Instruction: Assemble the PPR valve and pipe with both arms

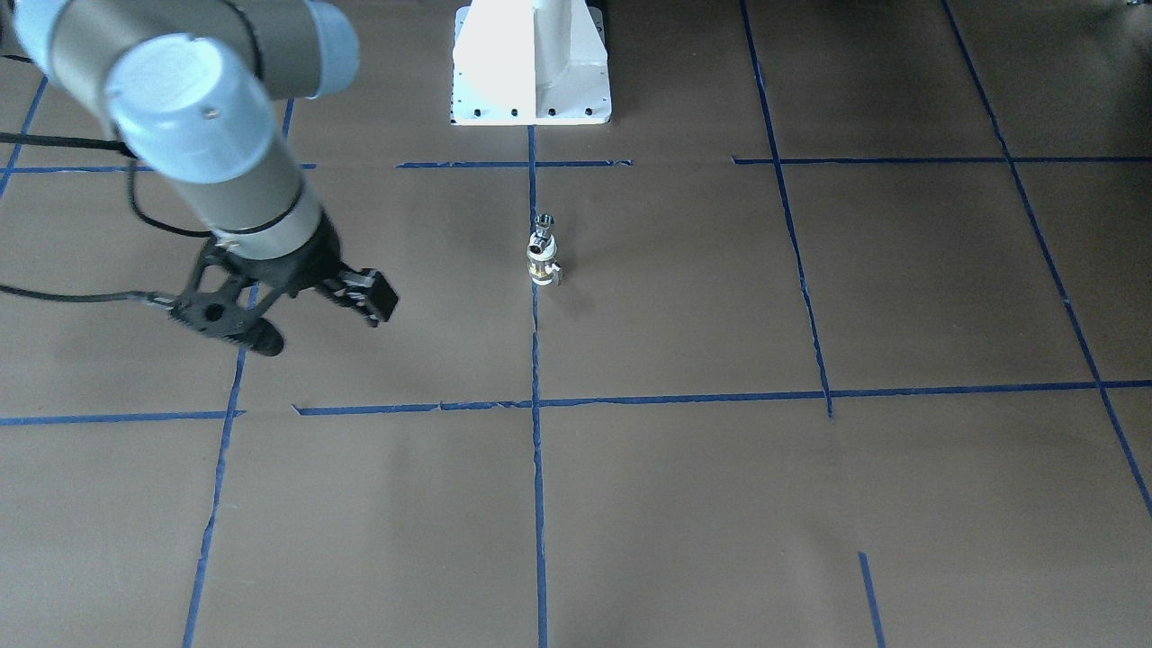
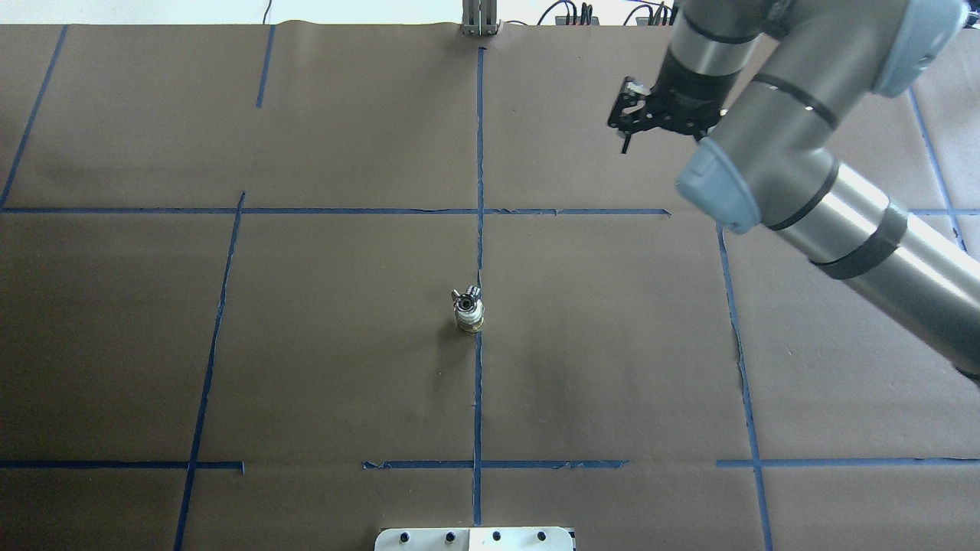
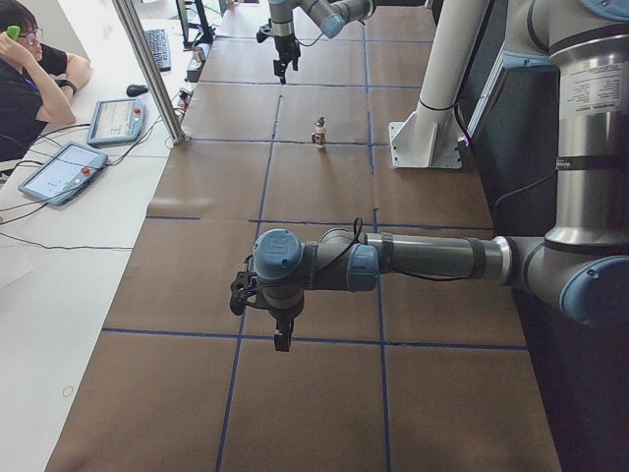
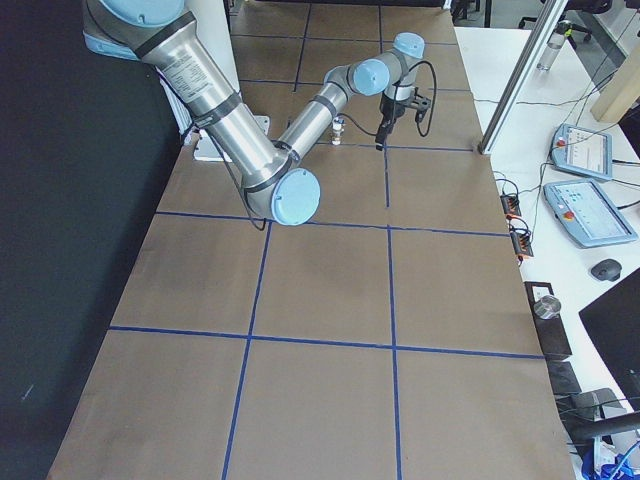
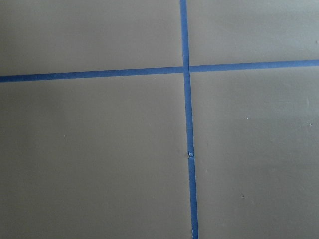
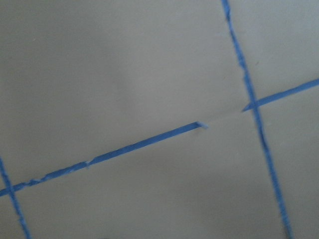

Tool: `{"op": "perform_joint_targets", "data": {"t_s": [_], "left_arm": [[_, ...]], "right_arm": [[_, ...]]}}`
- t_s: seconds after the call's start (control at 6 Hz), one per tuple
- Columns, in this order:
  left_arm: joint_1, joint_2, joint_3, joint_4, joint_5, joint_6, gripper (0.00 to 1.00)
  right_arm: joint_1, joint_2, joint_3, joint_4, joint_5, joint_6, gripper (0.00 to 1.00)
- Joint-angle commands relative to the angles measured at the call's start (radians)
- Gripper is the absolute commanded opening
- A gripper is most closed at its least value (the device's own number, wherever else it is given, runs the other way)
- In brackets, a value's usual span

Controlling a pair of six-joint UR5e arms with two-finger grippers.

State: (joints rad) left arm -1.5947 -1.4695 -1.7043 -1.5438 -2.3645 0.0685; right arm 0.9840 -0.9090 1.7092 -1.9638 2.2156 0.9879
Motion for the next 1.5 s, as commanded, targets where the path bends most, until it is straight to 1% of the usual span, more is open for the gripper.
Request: {"op": "perform_joint_targets", "data": {"t_s": [0.0, 0.17, 0.33, 0.5, 0.67, 0.83, 1.0, 1.17, 1.33], "left_arm": [[0.001, 0.003, -0.011, 0.001, 0.004, 0.005, 1.0], [0.002, 0.003, -0.012, 0.002, 0.004, 0.005, 1.0], [0.002, 0.003, -0.011, 0.001, 0.002, -0.007, 1.0], [0.002, 0.003, -0.012, 0.001, -0.002, -0.006, 1.0], [0.002, 0.002, 0.006, -0.002, 0.004, 0.01, 1.0], [0.004, 0.005, -0.001, -0.001, -0.001, 0.008, 1.0], [0.004, 0.005, 0.002, -0.001, 0.002, 0.007, 1.0], [0.004, 0.005, 0.003, -0.005, 0.002, 0.01, 1.0], [0.004, 0.005, -0.011, 0.002, -0.001, 0.005, 1.0]], "right_arm": [[0.245, -0.164, 0.017, -0.122, 0.026, -0.618, 1.0], [0.36, -0.282, 0.015, -0.115, 0.035, -0.872, 1.0], [0.44, -0.372, 0.017, -0.113, 0.033, -1.087, 1.0], [0.522, -0.48, 0.015, -0.106, 0.03, -1.268, 1.0], [0.589, -0.584, 0.013, -0.027, 0.032, -1.349, 1.0], [0.61, -0.702, 0.013, 0.122, 0.058, -1.356, 1.0], [0.613, -0.738, 0.021, 0.149, 0.068, -1.318, 1.0], [0.611, -0.752, 0.018, 0.163, 0.069, -1.249, 1.0], [0.611, -0.754, 0.02, 0.168, 0.07, -1.244, 1.0]]}}
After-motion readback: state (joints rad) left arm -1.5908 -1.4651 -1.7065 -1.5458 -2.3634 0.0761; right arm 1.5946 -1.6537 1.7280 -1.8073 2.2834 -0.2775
